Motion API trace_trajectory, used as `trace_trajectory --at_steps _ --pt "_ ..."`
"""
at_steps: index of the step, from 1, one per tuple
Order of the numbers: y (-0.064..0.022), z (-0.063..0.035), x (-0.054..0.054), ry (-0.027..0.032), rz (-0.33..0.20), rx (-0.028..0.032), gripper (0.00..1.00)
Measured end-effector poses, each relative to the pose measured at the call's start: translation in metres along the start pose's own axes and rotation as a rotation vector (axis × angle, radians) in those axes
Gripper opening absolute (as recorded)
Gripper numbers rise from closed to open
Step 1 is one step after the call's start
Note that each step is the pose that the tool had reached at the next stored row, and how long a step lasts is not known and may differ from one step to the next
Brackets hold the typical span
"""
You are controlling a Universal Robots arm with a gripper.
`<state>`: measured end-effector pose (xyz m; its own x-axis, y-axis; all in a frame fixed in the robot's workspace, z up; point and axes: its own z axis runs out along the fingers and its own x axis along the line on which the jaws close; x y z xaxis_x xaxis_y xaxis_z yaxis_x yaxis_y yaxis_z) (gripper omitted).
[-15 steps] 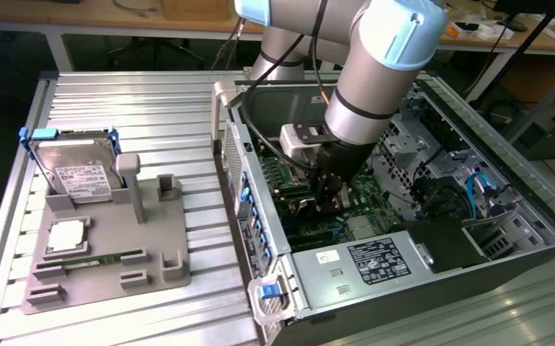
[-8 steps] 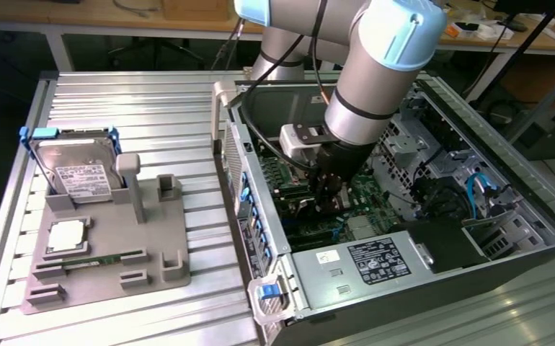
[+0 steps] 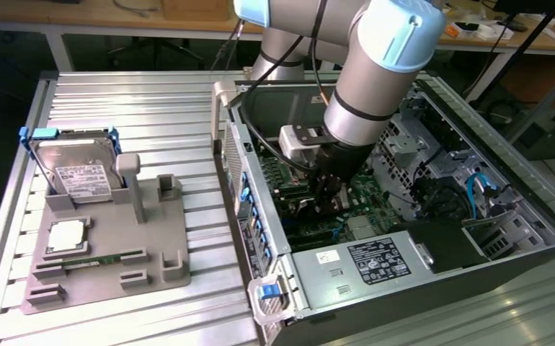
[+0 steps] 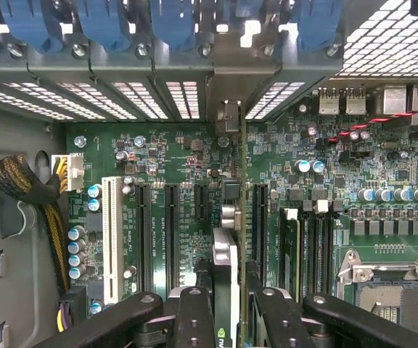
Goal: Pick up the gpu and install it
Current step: 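Insert the gpu into the slot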
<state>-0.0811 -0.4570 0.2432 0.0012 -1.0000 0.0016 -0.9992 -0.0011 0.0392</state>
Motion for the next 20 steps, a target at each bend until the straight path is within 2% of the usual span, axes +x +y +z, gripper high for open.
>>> trace_trajectory --at_steps 6,7,8,9,10,11,12,14,18,20 --pt "0.0000 0.0006 0.000 -0.0014 0.000 0.0005 0.28" --pt "0.0000 0.0004 0.000 -0.0007 0.000 0.0003 0.34" --pt "0.0000 0.0002 0.000 -0.0003 0.000 0.0002 0.34" --pt "0.0000 0.0001 0.000 -0.0001 0.000 0.0001 0.40" --pt "0.0000 0.0000 0.000 0.0001 0.000 0.0000 0.40" --pt "0.0000 0.0000 0.000 0.0000 0.000 0.0000 0.46" --pt "0.0000 -0.0021 0.000 0.0004 0.000 -0.0002 0.53" --pt "0.0003 -0.0100 0.000 -0.0004 0.000 -0.0001 0.53" --pt "0.0013 -0.0337 0.000 -0.0003 0.000 -0.0001 0.53" --pt "0.0016 -0.0424 0.000 -0.0004 0.000 -0.0001 0.53"
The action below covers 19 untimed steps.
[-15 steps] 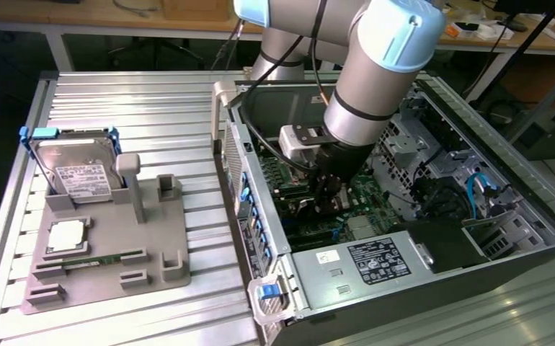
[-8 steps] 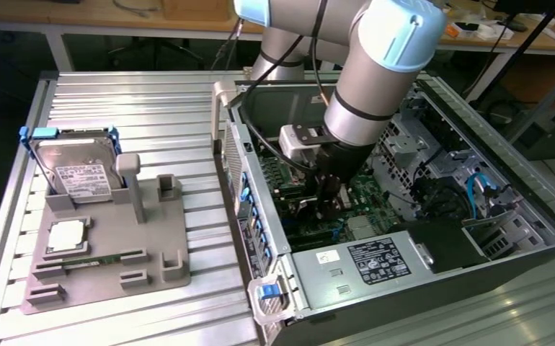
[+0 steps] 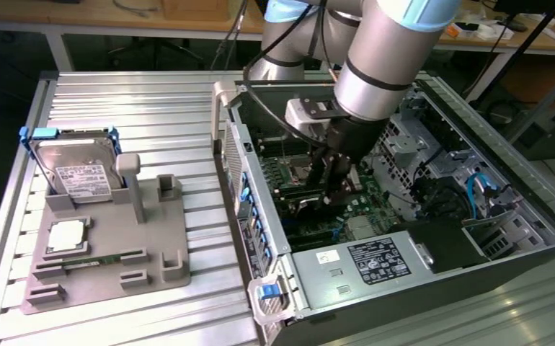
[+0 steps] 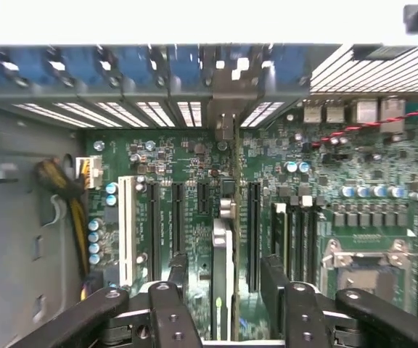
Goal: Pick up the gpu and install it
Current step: 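Insert the gpu into the slot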
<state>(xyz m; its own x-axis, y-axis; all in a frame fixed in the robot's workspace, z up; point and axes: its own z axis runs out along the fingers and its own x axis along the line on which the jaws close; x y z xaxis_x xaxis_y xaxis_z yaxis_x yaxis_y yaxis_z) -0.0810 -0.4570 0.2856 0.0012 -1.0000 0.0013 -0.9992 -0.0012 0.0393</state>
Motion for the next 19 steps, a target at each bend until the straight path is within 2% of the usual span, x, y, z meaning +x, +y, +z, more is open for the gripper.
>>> trace_trajectory --at_steps 1,4,5,8,12,19 --pt "0.0002 -0.0061 0.0000 0.0001 0.000 -0.0001 0.53" --pt "0.0003 -0.0078 0.0000 0.0002 0.000 -0.0002 0.51" --pt "0.0003 -0.0085 0.0000 0.0003 0.000 -0.0003 0.38" --pt "0.0004 -0.0100 0.0000 0.0002 0.000 -0.0005 0.32" --pt "0.0005 -0.0120 0.0000 0.0003 0.000 -0.0007 0.11" --pt "0.0006 -0.0151 0.0000 0.0002 0.000 -0.0010 0.11"
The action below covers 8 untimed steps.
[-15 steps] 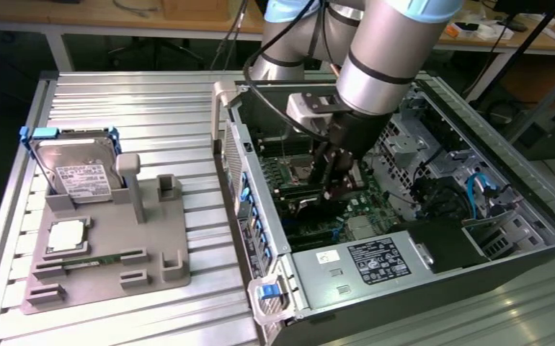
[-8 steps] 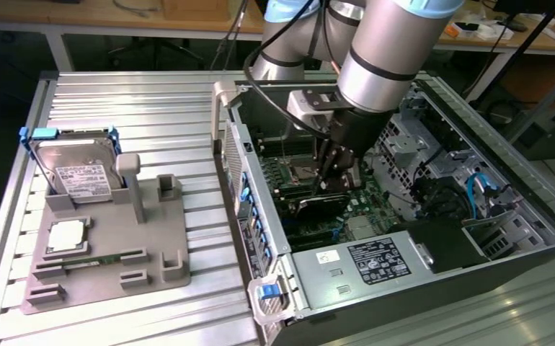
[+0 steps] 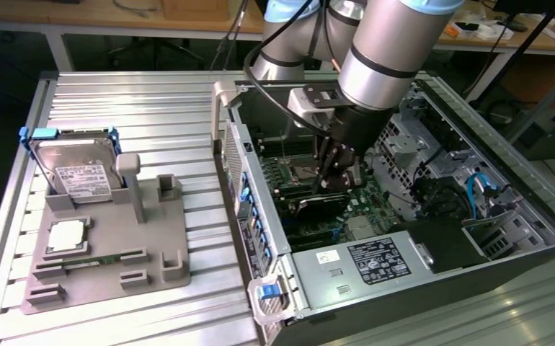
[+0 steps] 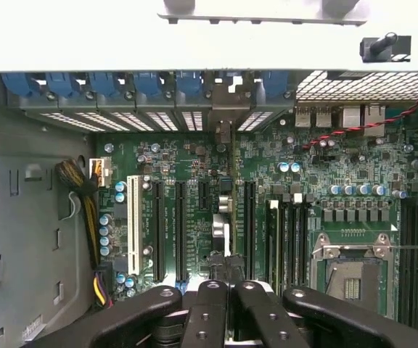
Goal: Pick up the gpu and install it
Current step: 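Insert the gpu into the slot, then press down on the gpu until it lock into place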
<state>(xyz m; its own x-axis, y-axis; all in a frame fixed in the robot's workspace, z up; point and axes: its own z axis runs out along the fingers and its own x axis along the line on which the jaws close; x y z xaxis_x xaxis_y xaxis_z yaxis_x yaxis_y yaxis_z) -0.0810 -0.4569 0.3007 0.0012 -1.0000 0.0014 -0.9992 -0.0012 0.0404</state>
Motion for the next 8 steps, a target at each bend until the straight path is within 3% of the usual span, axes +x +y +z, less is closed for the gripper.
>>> trace_trajectory --at_steps 8 --pt "0.0002 -0.0048 0.0000 0.0001 0.000 -0.0005 0.11"
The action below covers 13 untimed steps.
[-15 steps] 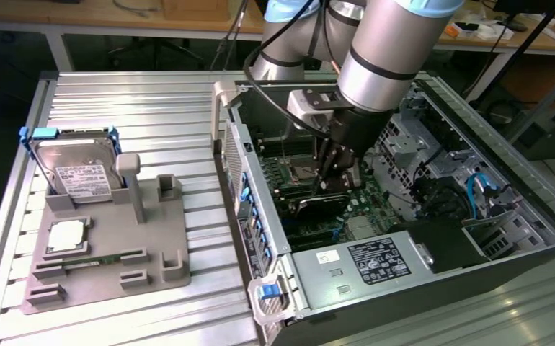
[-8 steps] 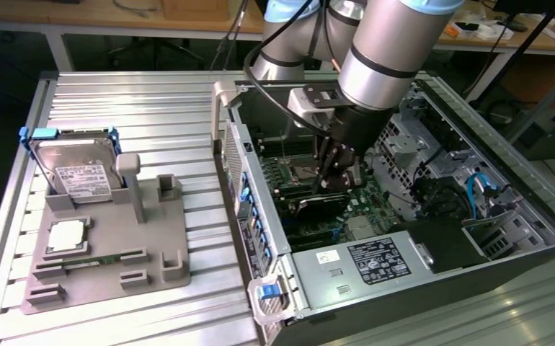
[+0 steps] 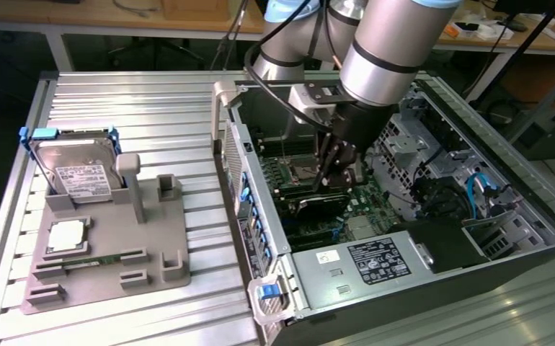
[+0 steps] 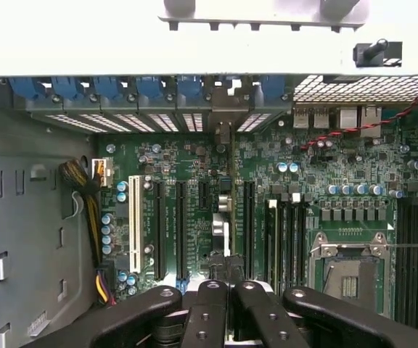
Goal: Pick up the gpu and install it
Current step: 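Press down on the gpu until it lock into place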
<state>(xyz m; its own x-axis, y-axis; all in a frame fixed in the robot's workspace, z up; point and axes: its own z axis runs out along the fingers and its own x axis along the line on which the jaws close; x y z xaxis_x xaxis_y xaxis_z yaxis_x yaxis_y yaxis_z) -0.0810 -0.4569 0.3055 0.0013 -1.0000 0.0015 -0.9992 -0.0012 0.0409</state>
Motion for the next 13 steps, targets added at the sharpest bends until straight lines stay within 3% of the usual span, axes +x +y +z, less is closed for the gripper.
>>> trace_trajectory --at_steps 7,13 --pt "0.0013 -0.0032 0.000 -0.0002 0.000 -0.0002 0.11" --pt "0.0258 -0.0011 0.000 0.0001 0.000 -0.0033 0.11"
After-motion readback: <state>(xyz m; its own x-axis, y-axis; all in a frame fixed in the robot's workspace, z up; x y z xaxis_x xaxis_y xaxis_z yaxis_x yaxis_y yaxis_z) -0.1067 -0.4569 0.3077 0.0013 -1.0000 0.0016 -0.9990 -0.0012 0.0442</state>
